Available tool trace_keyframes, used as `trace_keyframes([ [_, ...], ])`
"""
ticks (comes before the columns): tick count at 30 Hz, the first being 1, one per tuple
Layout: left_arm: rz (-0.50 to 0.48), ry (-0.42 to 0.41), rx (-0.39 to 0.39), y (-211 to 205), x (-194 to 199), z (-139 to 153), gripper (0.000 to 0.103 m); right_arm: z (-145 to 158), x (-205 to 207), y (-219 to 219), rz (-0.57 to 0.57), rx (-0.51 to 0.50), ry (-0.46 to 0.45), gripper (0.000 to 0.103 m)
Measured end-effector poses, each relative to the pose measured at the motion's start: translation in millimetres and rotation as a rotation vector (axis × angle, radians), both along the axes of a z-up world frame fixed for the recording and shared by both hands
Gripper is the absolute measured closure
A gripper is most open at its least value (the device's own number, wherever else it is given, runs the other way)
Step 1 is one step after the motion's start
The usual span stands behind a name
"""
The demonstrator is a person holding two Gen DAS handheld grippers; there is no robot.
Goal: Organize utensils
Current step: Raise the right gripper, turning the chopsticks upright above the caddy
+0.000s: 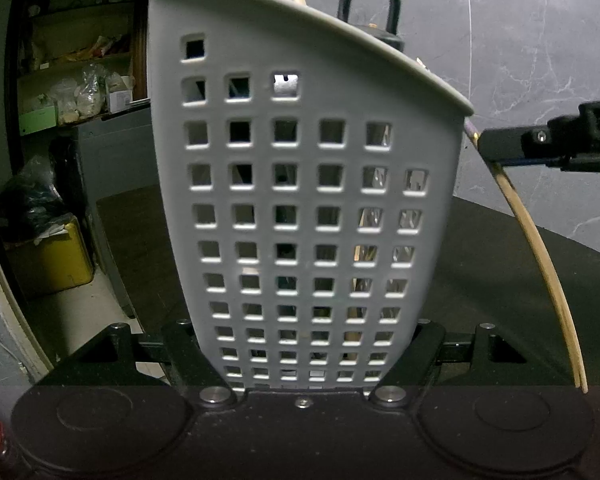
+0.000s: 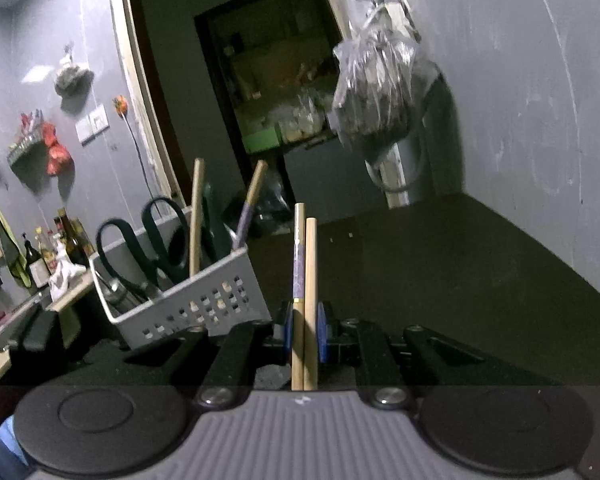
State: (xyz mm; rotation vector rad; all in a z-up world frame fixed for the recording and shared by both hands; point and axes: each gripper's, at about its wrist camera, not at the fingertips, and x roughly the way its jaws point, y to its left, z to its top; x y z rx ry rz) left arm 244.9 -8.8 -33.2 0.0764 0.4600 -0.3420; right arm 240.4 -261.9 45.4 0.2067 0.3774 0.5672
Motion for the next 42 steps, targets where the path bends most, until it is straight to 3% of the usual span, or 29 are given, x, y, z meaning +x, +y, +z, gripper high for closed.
trace_keyframes([
  [16, 0.003, -0.001, 0.003, 2.0, -0.1, 0.1, 0.028, 21.1, -9.6, 3.6, 0.001, 0.071, -0.138, 0.089],
  [34, 0.006, -0.002, 0.004, 0.6, -0.7, 0.0, 0.028, 120.4, 4.2, 27.6, 0.104, 0.132, -0.424, 0.089],
  [42, 0.01, -0.004, 0.004, 0.2, -0.6, 0.0, 0.028, 139.8, 33.6, 59.7, 0.167, 0.18, -0.456, 0.089],
])
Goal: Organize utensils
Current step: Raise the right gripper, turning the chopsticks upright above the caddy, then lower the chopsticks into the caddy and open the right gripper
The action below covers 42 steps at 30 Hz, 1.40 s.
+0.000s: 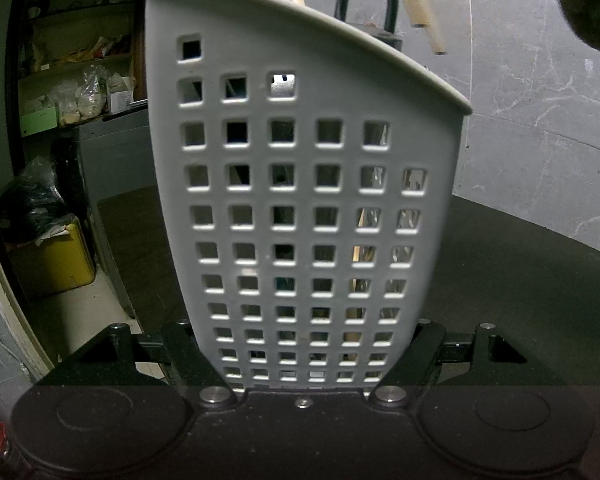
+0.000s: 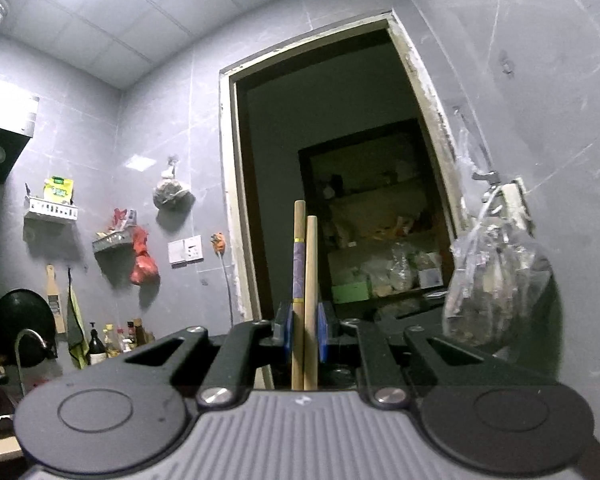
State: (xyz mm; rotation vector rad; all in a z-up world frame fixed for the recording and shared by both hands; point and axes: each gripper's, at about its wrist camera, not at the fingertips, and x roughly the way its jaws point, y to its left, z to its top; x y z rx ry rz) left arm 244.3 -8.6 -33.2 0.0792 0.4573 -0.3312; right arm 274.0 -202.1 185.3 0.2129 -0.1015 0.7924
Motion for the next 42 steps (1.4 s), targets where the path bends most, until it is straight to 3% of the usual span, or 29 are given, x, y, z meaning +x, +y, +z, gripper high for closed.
trace_keyframes([
  [12, 0.002, 0.0, 0.002, -1.4, -0.6, 0.2, 0.028, -25.1, 25.9, 28.6, 0.039, 0.048, 0.038, 0.089],
  [21, 0.003, -0.001, 0.002, -1.5, -0.8, 0.4, 0.028, -47.0, 16.8, 39.8, 0.018, 0.003, 0.018, 0.089],
  [32, 0.005, -0.001, 0.002, -1.9, -0.8, 0.5, 0.028, -70.7, 18.8, 35.9, 0.022, 0.018, 0.074, 0.089],
  [42, 0.008, -0.002, 0.003, -2.3, -0.7, 0.5, 0.028, -94.0, 6.7, 22.9, 0.031, 0.024, 0.073, 0.088],
])
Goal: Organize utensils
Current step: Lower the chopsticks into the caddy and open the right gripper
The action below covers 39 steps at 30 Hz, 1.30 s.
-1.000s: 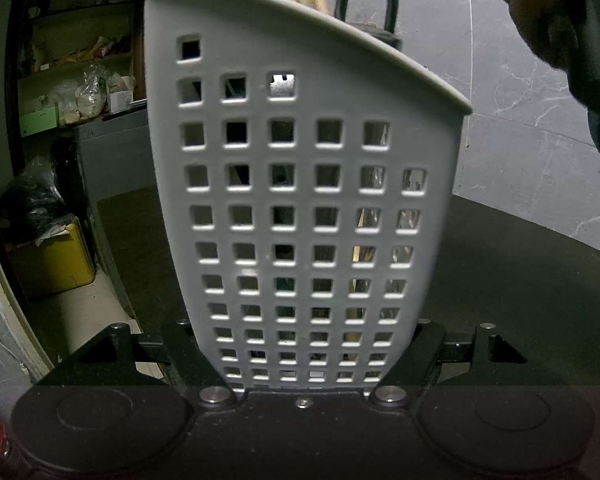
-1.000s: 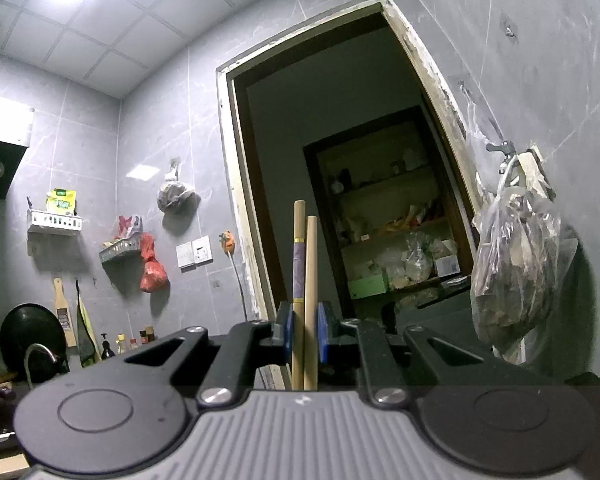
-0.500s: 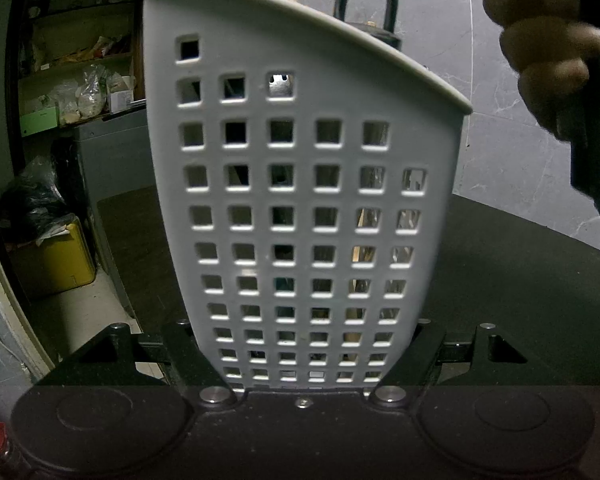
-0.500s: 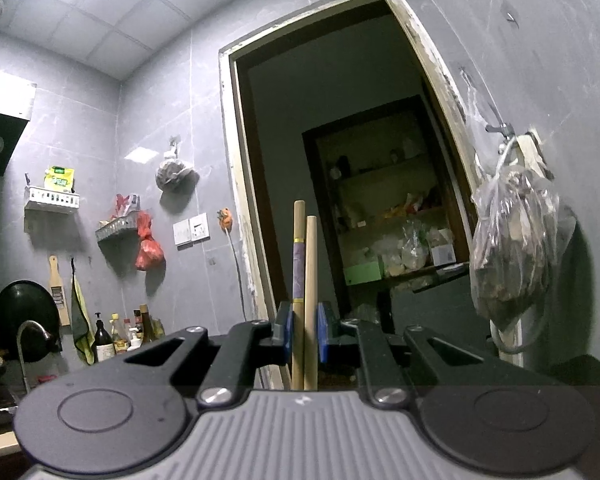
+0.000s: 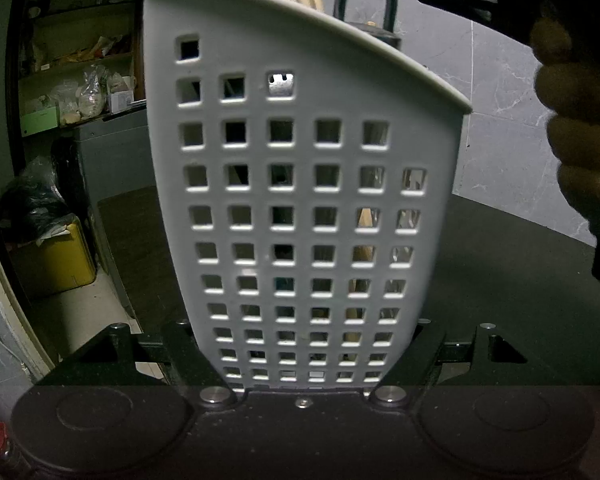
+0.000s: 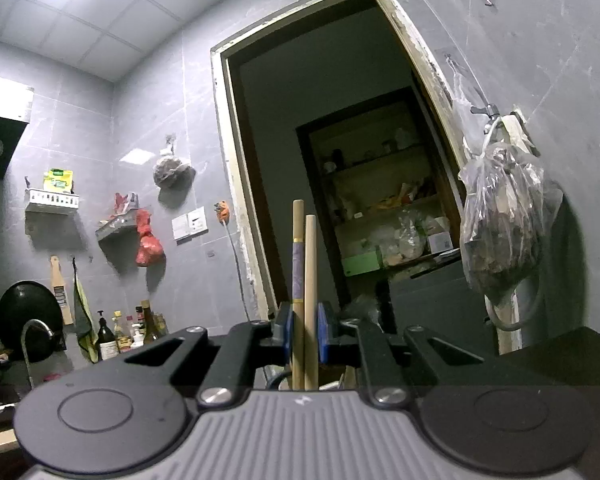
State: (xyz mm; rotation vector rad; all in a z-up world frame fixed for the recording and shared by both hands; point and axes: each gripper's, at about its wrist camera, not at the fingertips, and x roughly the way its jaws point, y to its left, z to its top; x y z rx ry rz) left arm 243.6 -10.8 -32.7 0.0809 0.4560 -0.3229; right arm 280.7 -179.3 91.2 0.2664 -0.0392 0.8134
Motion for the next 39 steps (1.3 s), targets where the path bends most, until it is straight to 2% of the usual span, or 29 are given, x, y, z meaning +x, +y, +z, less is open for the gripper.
trace_keyframes([
  [13, 0.004, -0.001, 0.001, 0.8, -0.4, 0.5, 0.028, -26.9, -20.8, -7.1, -0.024, -0.045, 0.019, 0.088],
  [39, 0.01, -0.003, 0.003, 1.0, -0.4, 0.5, 0.028, -38.7, -34.4, -14.4, -0.07, -0.043, 0.036, 0.086],
])
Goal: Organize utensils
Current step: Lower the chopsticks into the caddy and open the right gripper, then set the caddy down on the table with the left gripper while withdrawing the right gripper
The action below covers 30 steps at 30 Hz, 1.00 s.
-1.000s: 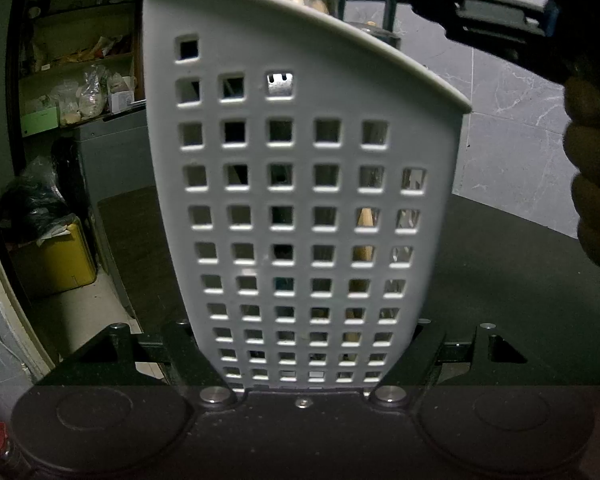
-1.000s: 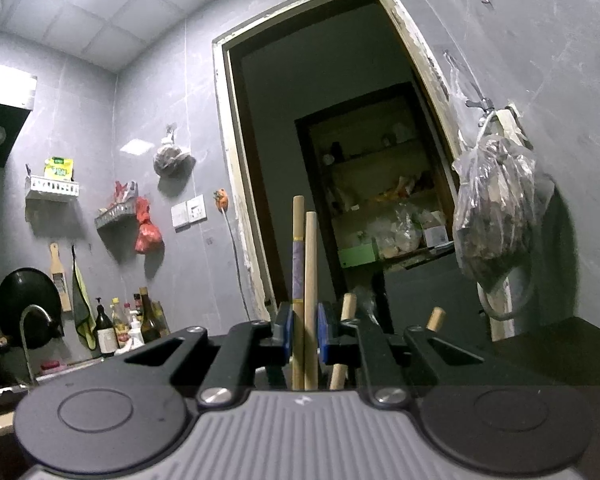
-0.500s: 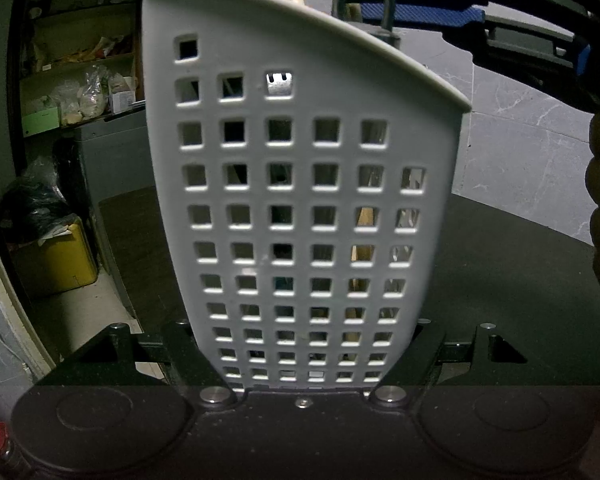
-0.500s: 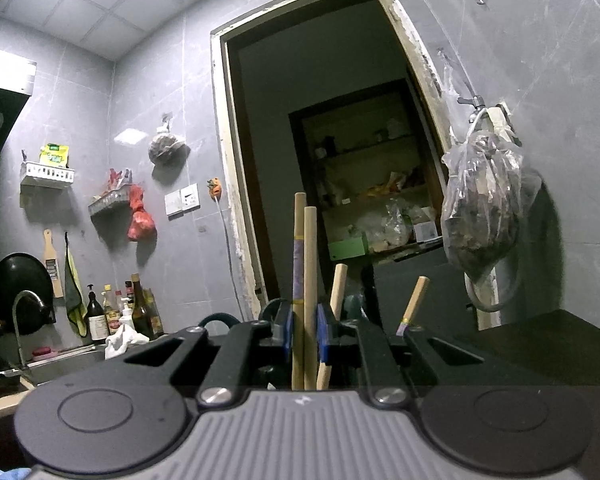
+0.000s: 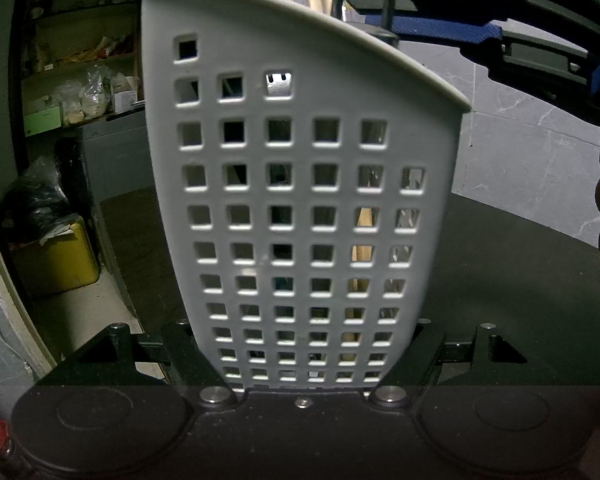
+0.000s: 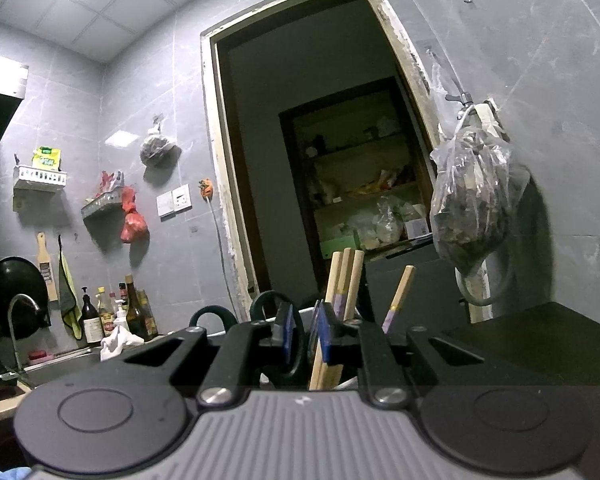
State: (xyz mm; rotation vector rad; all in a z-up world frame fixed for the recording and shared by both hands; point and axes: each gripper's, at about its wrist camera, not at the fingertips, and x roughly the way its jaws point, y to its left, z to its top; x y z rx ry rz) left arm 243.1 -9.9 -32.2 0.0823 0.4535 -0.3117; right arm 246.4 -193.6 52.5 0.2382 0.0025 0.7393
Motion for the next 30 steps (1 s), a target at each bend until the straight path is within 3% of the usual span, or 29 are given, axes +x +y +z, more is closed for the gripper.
trace_keyframes([
  [5, 0.004, 0.0, -0.005, 2.4, -0.8, 0.5, 0.027, -2.0, -2.9, -2.7, -0.016, 0.012, 0.006, 0.079],
  [10, 0.015, -0.002, -0.006, 3.5, -4.2, 0.7, 0.027, -4.0, -4.7, -8.6, -0.032, 0.024, 0.012, 0.064],
  [15, 0.018, -0.009, -0.007, -3.4, -7.3, -1.3, 0.015, -6.3, -11.1, -14.2, -0.05, 0.032, 0.014, 0.046],
  [21, 0.028, -0.016, -0.008, -1.6, -14.8, 0.9, 0.01, -11.5, -24.0, -20.2, -0.07, 0.034, 0.018, 0.029],
  [22, 0.034, -0.019, -0.007, -1.3, -17.0, 1.6, 0.002, -12.3, -26.9, -21.4, -0.075, 0.035, 0.019, 0.025],
  [23, 0.041, -0.028, -0.009, -0.2, -19.9, 2.6, 0.001, -13.1, -29.8, -22.8, -0.08, 0.037, 0.02, 0.023],
  [25, 0.047, -0.04, -0.016, 2.4, -26.4, 5.6, 0.001, -14.3, -36.6, -25.7, -0.087, 0.04, 0.02, 0.014],
  [30, 0.063, -0.078, -0.02, 7.5, -49.5, 13.8, 0.001, -17.0, -58.5, -32.1, -0.112, 0.053, 0.022, 0.004],
])
